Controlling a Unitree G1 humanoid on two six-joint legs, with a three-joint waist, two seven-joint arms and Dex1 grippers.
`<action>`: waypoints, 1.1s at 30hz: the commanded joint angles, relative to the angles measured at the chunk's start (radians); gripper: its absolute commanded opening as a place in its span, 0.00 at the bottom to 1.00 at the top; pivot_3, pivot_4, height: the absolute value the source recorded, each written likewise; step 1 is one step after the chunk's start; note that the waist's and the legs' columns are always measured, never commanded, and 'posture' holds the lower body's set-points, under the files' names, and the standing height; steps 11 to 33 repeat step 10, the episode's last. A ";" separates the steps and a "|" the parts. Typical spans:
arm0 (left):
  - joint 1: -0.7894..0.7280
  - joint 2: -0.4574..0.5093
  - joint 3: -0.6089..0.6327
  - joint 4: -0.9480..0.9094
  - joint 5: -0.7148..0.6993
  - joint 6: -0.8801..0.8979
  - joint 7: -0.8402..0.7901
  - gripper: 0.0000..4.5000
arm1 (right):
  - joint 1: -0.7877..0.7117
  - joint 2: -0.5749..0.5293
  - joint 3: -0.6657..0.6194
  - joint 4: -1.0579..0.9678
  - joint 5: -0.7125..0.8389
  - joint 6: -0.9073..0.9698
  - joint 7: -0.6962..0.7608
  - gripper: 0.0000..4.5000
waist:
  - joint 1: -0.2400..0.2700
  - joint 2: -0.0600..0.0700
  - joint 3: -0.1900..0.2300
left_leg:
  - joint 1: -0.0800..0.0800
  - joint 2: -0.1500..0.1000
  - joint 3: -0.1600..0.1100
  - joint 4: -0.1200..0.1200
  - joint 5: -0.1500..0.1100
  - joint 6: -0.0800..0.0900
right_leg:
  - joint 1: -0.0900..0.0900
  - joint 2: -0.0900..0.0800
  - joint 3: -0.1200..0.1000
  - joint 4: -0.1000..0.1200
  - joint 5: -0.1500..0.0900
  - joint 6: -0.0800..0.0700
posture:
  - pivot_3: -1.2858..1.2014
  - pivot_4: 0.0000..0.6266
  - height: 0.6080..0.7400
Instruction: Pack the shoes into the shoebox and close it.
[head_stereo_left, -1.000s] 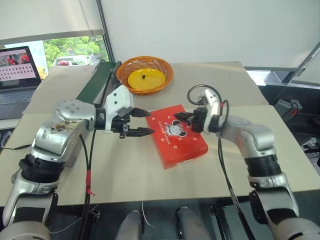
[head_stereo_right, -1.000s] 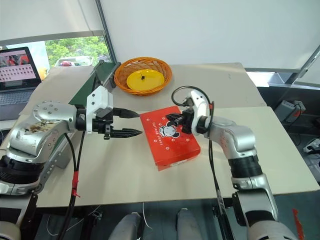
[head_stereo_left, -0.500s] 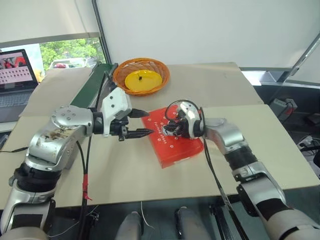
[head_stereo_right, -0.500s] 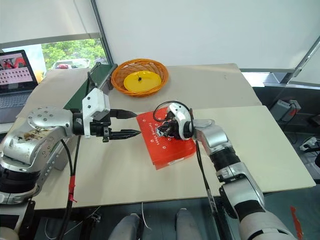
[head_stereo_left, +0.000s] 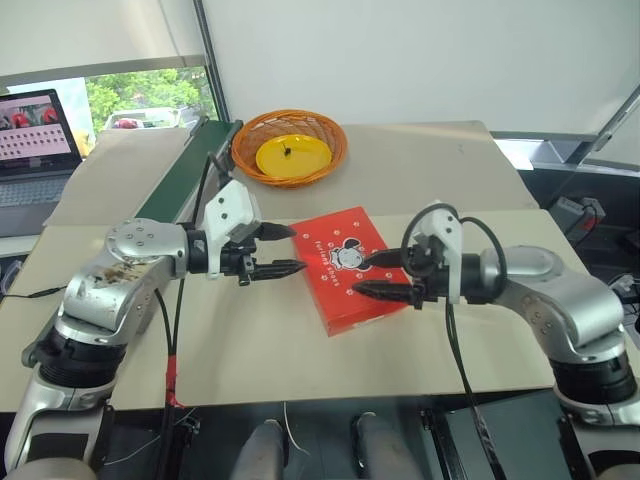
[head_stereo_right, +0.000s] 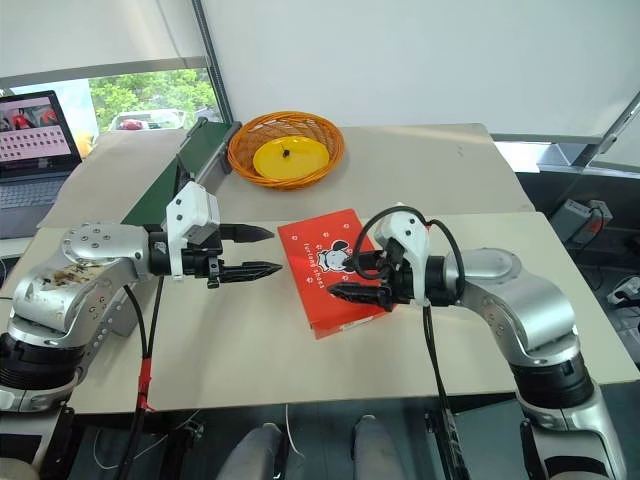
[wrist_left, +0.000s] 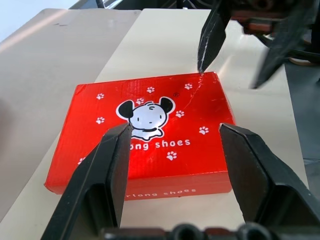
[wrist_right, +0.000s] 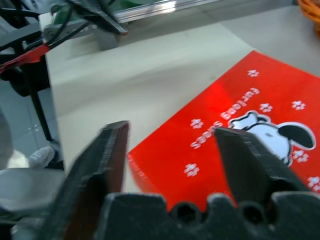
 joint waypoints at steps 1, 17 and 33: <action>0.016 0.017 0.004 -0.017 0.022 -0.037 -0.006 0.65 | 0.019 -0.028 -0.056 -0.080 0.036 0.021 -0.030 1.00 | 0.000 0.000 0.000 | 0.000 0.000 0.000 0.000 0.000 0.000 | 0.000 0.000 0.000 0.000 0.000 0.000 | 0.52 0.24 1.00; 0.049 0.035 0.005 -0.023 0.043 -0.043 -0.006 0.65 | 0.047 -0.125 -0.024 -0.085 0.006 0.028 -0.046 1.00 | 0.003 0.000 0.000 | 0.000 0.000 0.000 0.000 0.000 0.000 | 0.000 0.000 0.000 0.000 0.000 0.000 | 0.52 0.24 1.00; 0.049 0.035 0.005 -0.023 0.043 -0.043 -0.006 0.65 | 0.047 -0.125 -0.024 -0.085 0.006 0.028 -0.046 1.00 | 0.003 0.000 0.000 | 0.000 0.000 0.000 0.000 0.000 0.000 | 0.000 0.000 0.000 0.000 0.000 0.000 | 0.52 0.24 1.00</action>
